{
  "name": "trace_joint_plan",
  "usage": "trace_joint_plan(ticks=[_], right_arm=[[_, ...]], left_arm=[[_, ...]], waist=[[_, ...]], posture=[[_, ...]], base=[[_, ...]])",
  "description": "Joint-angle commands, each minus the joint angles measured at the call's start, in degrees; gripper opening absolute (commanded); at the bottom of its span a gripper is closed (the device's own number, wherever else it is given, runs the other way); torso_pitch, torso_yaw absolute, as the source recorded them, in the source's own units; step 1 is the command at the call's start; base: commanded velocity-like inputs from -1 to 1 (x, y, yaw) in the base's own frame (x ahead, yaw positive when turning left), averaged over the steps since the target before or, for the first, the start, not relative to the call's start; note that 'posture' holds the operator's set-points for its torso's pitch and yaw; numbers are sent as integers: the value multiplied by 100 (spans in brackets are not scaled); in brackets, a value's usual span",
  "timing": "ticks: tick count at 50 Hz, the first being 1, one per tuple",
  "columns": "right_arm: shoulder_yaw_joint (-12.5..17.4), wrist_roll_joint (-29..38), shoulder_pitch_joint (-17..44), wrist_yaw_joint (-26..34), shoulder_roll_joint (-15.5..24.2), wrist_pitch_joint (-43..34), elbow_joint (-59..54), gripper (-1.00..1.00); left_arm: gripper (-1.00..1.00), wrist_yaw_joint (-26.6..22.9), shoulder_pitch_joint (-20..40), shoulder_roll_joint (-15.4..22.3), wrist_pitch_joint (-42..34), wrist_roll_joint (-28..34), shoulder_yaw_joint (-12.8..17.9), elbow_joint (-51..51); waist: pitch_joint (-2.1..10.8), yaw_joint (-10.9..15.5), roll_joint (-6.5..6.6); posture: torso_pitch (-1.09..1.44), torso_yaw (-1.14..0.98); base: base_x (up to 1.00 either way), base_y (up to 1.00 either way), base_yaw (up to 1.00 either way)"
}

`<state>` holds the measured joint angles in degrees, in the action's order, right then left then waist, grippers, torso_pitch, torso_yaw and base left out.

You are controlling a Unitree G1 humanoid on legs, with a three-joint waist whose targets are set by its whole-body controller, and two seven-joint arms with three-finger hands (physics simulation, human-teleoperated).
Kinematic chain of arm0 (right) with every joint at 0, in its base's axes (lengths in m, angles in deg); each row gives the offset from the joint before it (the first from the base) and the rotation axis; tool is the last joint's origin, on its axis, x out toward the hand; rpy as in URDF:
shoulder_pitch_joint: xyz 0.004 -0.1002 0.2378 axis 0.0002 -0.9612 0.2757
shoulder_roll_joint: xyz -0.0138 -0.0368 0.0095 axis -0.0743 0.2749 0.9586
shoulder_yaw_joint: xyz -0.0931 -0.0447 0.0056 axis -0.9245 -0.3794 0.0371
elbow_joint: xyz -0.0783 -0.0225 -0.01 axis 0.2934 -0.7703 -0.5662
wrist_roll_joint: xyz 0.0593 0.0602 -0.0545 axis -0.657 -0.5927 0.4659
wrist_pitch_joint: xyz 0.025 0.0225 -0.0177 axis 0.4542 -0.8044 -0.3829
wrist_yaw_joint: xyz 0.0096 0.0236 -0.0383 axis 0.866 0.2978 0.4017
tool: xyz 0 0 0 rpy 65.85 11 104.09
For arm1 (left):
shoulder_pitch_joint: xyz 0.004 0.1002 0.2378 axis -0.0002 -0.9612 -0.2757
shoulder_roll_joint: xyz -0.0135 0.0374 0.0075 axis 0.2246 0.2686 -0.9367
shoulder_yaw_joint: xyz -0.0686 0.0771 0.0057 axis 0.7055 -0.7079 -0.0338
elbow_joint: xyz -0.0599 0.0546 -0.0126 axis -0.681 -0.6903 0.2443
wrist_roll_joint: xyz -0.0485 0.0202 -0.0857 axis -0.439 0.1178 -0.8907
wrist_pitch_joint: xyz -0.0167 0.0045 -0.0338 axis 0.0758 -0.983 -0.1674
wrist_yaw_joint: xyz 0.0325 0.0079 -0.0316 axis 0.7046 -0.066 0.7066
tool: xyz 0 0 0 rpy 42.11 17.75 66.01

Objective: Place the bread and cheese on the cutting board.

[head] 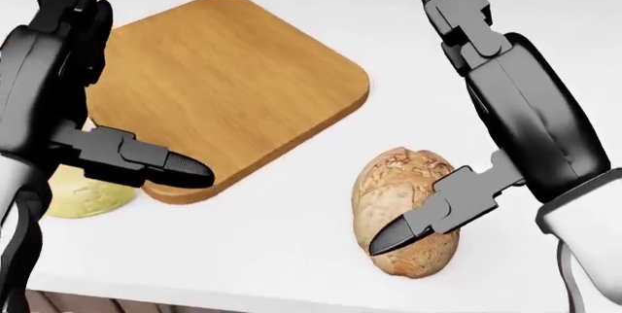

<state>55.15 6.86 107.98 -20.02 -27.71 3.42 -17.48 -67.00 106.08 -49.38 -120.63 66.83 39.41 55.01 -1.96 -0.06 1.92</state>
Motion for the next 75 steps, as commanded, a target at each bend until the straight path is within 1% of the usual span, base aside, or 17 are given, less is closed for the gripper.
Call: trace_joint_plan(ticks=[1,8,9,11,14,19,22,25,28,39,43,44,50,57,63,68,75], right_arm=[[4,9,77,0,2,170,196,100],[126,-6,225,-8,-25,201,134,100],[168,-52,323,-38,5,110,121,100],[123,-71,331,-74,49,63,149,100],[108,-81,318,-107,55,78,137,100],[102,-103,328,-87,76,24,195,100],[101,-104,335,-82,82,9,205,100],[109,-107,354,-81,95,6,195,100],[110,-100,382,-87,100,-11,190,100],[81,-101,422,-147,73,-160,248,100],[114,-141,470,11,143,-356,429,100],[128,-131,524,39,171,-441,479,100],[259,-221,954,274,393,-1362,966,100],[634,-469,1508,1325,1353,-1906,1518,100],[1129,-986,1582,2492,2257,-542,1077,100],[1317,-1022,1877,3427,3091,2099,-220,100],[779,-509,3256,4404,3443,5000,-1645,100]], left_arm=[[100,40,125,29,126,27,39,92],[100,37,92,14,128,43,23,113],[100,34,89,12,124,46,20,119],[100,29,103,13,110,42,31,118],[100,30,100,11,106,43,25,125],[100,21,121,19,79,43,24,134],[100,21,139,15,61,49,10,134],[100,17,158,14,40,58,1,142],[100,10,168,13,26,64,-1,144],[100,-76,169,87,-27,87,32,225],[100,-347,326,277,-346,117,91,473],[100,-414,342,329,-389,143,91,533],[100,-893,465,505,-576,344,14,882],[100,-2216,1019,1305,-1390,637,80,1552],[100,-3437,928,1845,-1444,1063,36,1917],[100,-4262,838,1961,-1289,1601,70,2023],[100,-4715,797,1564,-1496,2268,-89,2315]], waist=[[138,-80,37],[106,-115,-144],[197,-99,-91],[44,-13,-289],[116,55,-422],[75,14,-177],[179,-31,272],[89,-11,199],[91,-17,-43],[-9,28,-248],[33,144,-629],[-22,121,-468],[70,45,-255],[66,-11,-237],[29,-26,-254],[4,-44,-263],[-20,-86,-267]], posture=[[0,0],[0,0],[0,0],[0,0],[0,0],[0,0],[0,0],[0,0],[0,0],[0,0],[0,0],[0,0],[0,0],[0,0],[0,0],[0,0],[0,0]], base=[[0,0,0],[0,0,0],[0,41,0],[0,43,0],[0,44,0],[0,42,0],[0,40,0],[0,40,0],[0,33,0],[0,3,0],[0,0,0],[0,0,0],[0,0,0],[0,0,0],[0,0,0],[0,0,0],[0,0,0]])
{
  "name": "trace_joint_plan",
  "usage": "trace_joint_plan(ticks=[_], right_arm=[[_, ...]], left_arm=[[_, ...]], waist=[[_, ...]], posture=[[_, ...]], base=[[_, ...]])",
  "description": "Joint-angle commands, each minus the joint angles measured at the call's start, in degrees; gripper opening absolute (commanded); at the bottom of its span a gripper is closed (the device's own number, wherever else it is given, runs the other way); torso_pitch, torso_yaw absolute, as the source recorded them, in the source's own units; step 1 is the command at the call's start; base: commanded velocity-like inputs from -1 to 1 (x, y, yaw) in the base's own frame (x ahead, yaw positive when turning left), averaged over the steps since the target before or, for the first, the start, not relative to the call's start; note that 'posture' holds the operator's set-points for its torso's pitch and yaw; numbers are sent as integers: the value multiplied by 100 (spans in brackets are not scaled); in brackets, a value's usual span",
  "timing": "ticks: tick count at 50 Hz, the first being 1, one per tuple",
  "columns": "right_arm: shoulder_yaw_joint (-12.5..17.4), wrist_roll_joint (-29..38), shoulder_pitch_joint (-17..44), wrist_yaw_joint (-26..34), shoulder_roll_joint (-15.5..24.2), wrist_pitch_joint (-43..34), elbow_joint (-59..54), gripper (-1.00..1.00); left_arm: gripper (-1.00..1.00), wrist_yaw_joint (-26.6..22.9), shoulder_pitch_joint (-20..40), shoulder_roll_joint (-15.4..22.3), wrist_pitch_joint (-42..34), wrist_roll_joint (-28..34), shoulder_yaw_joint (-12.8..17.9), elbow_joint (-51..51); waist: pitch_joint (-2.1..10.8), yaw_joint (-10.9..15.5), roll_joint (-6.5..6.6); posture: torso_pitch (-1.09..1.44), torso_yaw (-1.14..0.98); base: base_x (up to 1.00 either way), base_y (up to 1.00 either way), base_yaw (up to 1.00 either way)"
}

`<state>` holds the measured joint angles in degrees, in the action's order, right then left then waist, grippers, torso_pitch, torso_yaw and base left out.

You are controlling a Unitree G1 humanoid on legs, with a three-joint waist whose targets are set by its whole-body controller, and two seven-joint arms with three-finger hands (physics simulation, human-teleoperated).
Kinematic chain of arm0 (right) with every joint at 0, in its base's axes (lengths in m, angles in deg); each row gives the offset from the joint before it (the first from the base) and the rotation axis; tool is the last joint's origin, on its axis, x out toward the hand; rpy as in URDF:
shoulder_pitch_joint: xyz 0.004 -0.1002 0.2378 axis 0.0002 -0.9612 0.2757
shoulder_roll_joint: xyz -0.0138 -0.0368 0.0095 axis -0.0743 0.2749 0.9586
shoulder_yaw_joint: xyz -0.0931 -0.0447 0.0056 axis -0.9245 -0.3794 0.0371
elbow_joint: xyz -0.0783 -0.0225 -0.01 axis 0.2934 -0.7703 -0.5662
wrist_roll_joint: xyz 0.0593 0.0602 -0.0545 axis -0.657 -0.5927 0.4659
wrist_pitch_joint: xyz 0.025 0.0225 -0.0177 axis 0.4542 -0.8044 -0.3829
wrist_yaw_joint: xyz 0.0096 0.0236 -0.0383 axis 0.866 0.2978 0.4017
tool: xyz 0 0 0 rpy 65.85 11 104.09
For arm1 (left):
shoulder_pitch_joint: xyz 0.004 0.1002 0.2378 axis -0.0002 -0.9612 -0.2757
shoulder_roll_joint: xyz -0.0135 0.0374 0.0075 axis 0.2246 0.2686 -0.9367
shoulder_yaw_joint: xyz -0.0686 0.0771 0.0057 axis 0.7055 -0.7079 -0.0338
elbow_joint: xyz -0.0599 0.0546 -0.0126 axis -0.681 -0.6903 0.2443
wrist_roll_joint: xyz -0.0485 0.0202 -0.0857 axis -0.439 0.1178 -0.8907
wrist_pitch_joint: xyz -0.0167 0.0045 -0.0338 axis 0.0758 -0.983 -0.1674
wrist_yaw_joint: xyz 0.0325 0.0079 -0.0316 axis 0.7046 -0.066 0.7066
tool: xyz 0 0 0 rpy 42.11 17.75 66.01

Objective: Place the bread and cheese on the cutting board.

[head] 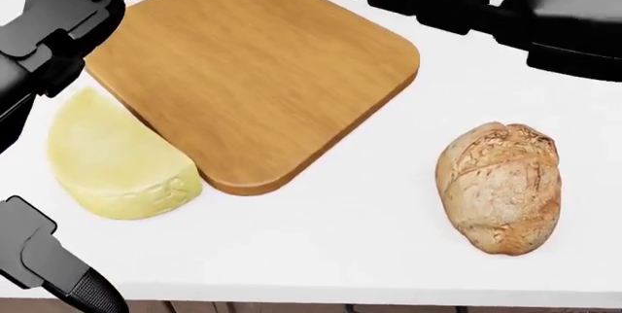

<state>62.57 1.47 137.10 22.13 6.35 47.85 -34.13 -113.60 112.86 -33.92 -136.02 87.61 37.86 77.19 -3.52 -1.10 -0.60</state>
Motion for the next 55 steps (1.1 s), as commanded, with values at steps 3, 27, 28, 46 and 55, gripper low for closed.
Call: trace_joint_plan(ticks=[3,27,28,46,55], right_arm=[[-71,68,836,664,-88,880,-189,100],[-2206,-1715,1700,1710,1818,-388,-303,100],[-2295,-1776,1698,1710,1811,-541,-230,100],[-2991,-1082,2250,1710,1113,-473,-1304,92],[-2871,-1104,2084,1710,1166,-406,-1202,27]], left_arm=[[100,-180,54,-100,121,308,136,95],[100,-440,-290,-500,428,619,214,201],[100,-448,-301,-511,424,625,204,218],[100,-312,-650,-658,655,475,270,279],[100,-303,-669,-676,661,497,242,275]], waist=[[129,1,-6],[23,8,-32],[27,13,-35],[83,40,-5],[117,62,-8]], posture=[[0,0],[0,0],[0,0],[0,0],[0,0]], base=[[0,0,0],[0,0,0],[0,0,0],[0,0,0],[0,0,0]])
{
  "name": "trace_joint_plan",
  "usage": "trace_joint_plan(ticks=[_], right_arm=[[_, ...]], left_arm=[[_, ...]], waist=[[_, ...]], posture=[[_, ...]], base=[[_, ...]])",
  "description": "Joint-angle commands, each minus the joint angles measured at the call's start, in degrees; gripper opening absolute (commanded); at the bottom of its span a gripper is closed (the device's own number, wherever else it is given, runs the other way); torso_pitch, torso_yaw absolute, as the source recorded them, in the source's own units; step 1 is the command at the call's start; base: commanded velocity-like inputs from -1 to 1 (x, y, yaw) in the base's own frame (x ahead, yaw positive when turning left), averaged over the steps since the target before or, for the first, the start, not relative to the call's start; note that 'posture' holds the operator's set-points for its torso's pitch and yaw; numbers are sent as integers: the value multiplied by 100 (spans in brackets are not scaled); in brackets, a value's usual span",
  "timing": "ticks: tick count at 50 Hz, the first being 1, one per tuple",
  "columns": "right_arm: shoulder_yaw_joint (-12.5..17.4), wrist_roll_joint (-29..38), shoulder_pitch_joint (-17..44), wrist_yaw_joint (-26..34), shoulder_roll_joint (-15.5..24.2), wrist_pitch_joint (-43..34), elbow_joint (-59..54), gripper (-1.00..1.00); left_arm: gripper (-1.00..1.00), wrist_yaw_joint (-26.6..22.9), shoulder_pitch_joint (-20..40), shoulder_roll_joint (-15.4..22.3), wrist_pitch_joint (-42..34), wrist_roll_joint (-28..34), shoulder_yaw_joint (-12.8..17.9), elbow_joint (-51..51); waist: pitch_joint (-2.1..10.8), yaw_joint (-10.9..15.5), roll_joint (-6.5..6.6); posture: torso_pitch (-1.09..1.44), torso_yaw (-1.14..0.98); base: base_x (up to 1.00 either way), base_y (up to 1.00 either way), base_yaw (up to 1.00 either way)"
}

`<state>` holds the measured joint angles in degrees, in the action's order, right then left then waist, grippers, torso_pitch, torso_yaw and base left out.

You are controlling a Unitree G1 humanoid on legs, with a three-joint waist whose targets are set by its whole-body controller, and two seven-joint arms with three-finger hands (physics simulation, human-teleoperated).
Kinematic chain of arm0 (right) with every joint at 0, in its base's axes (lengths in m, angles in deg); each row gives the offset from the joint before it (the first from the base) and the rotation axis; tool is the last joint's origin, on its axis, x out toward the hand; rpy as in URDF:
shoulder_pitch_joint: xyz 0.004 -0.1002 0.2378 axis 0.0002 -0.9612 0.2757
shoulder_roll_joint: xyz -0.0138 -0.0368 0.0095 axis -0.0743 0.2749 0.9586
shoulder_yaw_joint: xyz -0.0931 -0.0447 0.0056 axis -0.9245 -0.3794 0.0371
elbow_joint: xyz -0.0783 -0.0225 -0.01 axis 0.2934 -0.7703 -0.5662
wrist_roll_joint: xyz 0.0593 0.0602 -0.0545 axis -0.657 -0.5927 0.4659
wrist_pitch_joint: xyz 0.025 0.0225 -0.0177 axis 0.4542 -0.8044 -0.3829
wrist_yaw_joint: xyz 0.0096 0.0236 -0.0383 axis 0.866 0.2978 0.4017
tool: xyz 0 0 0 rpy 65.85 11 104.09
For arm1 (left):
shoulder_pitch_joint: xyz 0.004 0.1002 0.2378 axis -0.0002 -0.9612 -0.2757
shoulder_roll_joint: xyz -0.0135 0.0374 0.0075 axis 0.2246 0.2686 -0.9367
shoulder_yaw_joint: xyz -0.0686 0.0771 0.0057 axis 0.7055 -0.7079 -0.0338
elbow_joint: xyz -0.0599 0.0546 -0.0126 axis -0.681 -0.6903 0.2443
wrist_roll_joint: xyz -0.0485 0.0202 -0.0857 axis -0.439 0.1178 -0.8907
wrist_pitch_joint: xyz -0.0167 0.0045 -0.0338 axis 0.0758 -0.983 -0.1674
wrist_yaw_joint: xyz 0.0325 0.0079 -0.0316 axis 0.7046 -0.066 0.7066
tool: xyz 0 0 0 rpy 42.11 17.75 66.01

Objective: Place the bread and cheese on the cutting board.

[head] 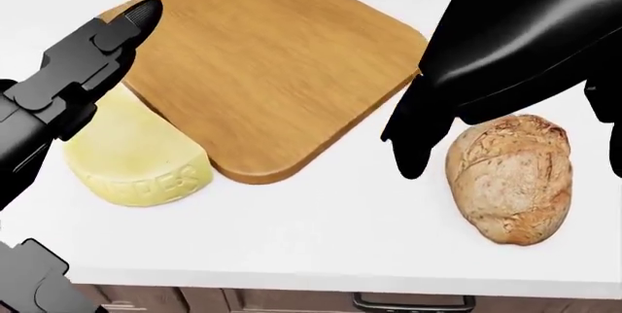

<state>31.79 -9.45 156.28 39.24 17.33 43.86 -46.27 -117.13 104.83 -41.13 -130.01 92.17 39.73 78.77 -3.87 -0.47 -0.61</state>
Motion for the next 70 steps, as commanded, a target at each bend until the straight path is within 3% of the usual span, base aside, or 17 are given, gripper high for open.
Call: trace_joint_plan(ticks=[1,5,10,18,27,40,49,66,68,70], right_arm=[[207,-53,159,0,106,-55,73,29],[220,-59,115,0,120,-103,153,44],[271,26,9,0,21,-67,182,41],[360,713,-191,0,-640,640,-385,40],[561,1228,-280,0,-1103,1396,-1101,41],[734,1229,-825,0,-966,1377,-767,43],[911,1407,-1102,0,-1235,1507,-783,41],[1683,1658,-1778,0,-1550,1950,-942,31],[1807,1710,-1846,0,-1658,1991,-945,20],[1978,1788,-1928,0,-1803,2098,-961,-36]], left_arm=[[100,44,135,50,53,52,49,130],[100,25,125,50,42,59,64,153],[100,48,78,21,77,46,69,154],[100,69,-15,-14,136,17,83,158],[100,152,-150,-93,259,-10,45,114],[100,250,-309,-177,397,-88,69,92],[100,228,-328,-171,339,-89,69,123],[100,371,-533,-246,466,-207,113,95],[100,387,-557,-259,464,-231,121,98],[100,410,-599,-265,481,-260,138,96]], waist=[[152,-1,-4],[147,-3,1],[147,-10,3],[150,-32,18],[160,-41,33],[182,-32,14],[198,-39,14],[260,-21,-3],[264,-20,-4],[270,-21,-2]], posture=[[0,0],[0,0],[0,0],[0,0],[0,0],[0,0],[0,0],[0,0],[0,0],[0,0]], base=[[0,0,0],[0,0,0],[0,0,0],[0,0,0],[0,0,0],[0,0,0],[0,0,0],[0,0,0],[0,0,0],[0,0,0]])
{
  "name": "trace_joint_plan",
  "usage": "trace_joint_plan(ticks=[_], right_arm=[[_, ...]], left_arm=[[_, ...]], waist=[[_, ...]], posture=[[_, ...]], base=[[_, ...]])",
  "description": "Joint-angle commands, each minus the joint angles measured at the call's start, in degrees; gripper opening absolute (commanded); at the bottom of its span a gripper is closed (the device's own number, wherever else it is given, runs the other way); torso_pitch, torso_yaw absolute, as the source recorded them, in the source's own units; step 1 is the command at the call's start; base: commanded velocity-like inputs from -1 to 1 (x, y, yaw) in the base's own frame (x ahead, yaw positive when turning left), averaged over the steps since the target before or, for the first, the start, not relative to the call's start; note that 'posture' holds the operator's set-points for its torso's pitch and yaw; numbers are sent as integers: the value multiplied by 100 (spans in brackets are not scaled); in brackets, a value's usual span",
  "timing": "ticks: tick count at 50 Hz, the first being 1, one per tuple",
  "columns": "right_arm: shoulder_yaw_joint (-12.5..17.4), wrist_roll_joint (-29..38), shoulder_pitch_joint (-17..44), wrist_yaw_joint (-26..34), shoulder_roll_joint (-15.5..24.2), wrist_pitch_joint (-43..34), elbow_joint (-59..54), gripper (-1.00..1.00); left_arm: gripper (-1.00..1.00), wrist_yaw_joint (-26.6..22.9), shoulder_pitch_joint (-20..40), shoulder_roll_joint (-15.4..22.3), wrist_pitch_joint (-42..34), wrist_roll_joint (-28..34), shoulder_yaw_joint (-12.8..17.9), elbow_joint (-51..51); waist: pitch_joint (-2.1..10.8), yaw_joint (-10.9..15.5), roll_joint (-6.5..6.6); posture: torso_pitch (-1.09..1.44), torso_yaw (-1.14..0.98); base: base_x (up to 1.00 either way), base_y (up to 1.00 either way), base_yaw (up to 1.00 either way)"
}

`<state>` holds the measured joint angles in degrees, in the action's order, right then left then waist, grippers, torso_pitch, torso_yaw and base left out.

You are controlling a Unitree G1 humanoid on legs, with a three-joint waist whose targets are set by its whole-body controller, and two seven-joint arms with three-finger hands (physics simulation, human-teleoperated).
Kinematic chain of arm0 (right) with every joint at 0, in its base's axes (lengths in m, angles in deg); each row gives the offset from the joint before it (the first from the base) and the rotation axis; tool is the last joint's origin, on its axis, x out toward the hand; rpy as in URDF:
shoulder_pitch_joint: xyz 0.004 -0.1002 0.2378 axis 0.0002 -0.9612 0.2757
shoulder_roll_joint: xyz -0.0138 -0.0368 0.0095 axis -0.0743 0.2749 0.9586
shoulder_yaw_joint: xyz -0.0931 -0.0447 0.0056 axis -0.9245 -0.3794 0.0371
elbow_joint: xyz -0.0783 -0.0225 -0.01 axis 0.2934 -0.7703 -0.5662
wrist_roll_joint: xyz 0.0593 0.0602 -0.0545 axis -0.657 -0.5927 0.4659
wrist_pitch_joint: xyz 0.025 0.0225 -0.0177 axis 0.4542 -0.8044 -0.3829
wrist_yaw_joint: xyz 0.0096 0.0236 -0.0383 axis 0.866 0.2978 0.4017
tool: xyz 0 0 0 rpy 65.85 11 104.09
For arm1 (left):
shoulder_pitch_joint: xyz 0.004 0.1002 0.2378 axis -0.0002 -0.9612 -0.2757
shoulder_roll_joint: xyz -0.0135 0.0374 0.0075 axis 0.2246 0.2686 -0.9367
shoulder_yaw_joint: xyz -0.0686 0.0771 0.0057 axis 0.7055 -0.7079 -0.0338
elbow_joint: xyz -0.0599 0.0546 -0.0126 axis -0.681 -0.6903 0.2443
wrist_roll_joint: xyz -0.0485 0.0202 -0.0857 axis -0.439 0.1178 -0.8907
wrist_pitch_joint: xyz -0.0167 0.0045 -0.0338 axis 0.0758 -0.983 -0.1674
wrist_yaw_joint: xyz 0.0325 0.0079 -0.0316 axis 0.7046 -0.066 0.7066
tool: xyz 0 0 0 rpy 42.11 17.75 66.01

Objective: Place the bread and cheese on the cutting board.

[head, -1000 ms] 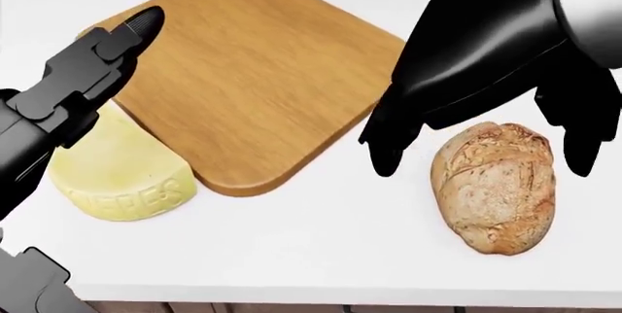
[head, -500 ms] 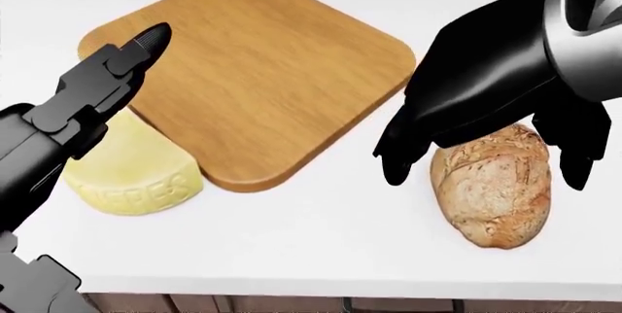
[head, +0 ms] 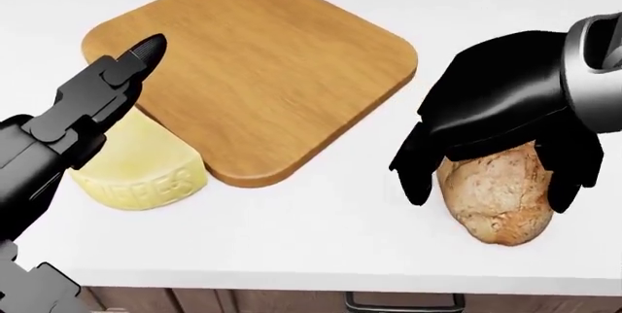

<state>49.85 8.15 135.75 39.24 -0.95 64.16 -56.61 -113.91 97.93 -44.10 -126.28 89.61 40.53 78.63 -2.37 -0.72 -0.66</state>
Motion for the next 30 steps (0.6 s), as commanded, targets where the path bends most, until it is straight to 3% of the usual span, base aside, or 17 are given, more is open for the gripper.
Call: trace_joint_plan(ticks=[1,2,11,17,23,30], right_arm=[[263,69,162,0,-64,72,79,-90],[311,73,238,0,-104,23,82,-100],[435,-115,504,0,-170,-261,285,-100],[745,127,902,-18,-688,-265,67,-100],[558,719,2073,-1090,-966,386,-1254,-100],[307,1662,2820,-2212,-1376,1066,-2651,-100]], left_arm=[[100,89,91,38,92,-10,60,111],[100,88,105,41,57,-13,57,124],[100,127,49,46,-16,-87,58,228],[100,172,-3,62,5,-153,83,250],[100,-99,226,37,-93,55,149,265],[100,-413,380,51,-113,195,457,265]], waist=[[122,2,1],[124,3,1],[117,2,18],[112,-12,32],[93,-24,80],[71,-27,90]], posture=[[0,0],[0,0],[0,0],[0,0],[0,0],[0,0]], base=[[0,0,0],[0,0,0],[0,0,0],[0,0,0],[0,0,0],[0,0,0]])
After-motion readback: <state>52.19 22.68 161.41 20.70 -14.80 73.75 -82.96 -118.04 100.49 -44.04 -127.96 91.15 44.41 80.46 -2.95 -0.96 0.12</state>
